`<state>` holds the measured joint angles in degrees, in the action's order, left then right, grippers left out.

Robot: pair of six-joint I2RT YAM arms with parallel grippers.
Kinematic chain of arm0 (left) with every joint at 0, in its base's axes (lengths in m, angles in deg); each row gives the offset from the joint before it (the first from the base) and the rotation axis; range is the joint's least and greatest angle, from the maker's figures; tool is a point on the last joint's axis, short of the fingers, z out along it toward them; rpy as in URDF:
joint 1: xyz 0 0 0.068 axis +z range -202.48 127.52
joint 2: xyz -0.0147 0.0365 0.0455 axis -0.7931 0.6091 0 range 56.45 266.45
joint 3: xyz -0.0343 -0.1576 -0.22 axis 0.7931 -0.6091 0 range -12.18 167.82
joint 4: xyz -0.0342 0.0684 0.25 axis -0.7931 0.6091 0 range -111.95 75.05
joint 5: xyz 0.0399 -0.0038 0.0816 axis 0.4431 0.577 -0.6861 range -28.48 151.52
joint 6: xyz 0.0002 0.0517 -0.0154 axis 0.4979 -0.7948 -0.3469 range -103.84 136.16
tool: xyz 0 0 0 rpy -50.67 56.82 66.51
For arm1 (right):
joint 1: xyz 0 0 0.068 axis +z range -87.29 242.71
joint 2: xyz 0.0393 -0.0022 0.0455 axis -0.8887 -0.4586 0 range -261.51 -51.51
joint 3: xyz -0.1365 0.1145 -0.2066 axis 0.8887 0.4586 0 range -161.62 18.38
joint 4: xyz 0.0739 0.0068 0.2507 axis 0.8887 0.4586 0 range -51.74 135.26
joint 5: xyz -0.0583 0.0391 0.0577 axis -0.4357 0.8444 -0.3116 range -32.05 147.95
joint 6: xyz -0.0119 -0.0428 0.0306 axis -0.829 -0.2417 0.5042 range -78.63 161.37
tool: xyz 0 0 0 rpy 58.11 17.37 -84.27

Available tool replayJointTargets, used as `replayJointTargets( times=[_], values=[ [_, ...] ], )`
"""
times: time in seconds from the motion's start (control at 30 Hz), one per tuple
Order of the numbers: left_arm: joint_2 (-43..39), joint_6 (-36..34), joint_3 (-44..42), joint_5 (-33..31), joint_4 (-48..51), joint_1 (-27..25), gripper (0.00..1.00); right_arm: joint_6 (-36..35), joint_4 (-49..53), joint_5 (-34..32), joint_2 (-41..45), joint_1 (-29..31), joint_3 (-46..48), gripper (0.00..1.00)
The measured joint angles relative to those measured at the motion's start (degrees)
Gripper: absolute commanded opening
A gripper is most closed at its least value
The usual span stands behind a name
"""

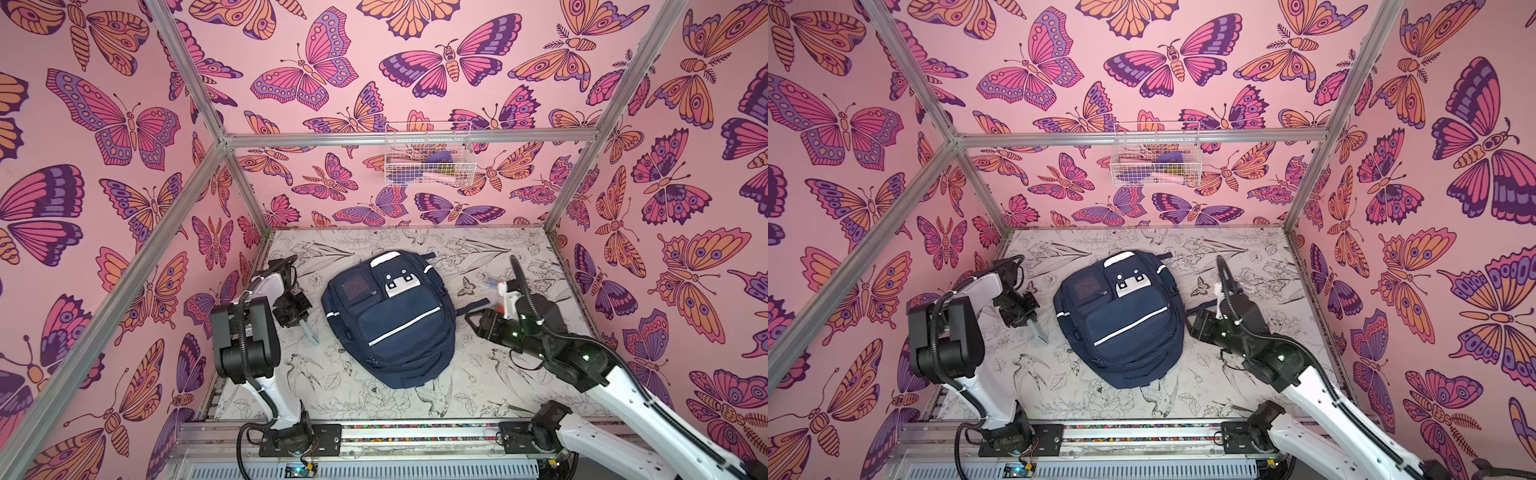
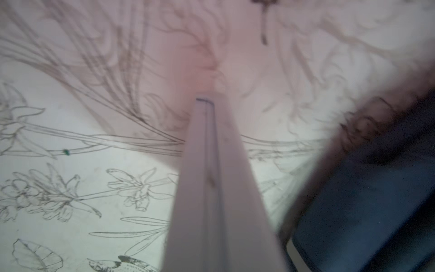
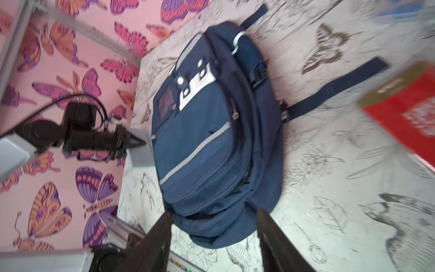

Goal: Pack the student bag
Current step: 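Carry the calculator over the backpack with the left gripper while right reaches for it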

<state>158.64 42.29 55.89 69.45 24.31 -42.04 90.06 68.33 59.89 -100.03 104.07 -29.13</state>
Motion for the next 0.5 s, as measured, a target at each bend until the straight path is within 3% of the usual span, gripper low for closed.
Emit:
replayJointTargets(
  times=[0.17,0.5],
  values=[
    [-5.57,0.31,-0.13,3.74,-0.04,-4.07,0.0,-2.89,-4.72,-2.73,-11.8,11.74,-3.69,0.59],
    [-17.77,6.97,-1.18,15.17,-0.02,-10.21,0.05,-10.43,-12.66,-7.04,-29.86,21.99,-17.68,0.7]
  ],
)
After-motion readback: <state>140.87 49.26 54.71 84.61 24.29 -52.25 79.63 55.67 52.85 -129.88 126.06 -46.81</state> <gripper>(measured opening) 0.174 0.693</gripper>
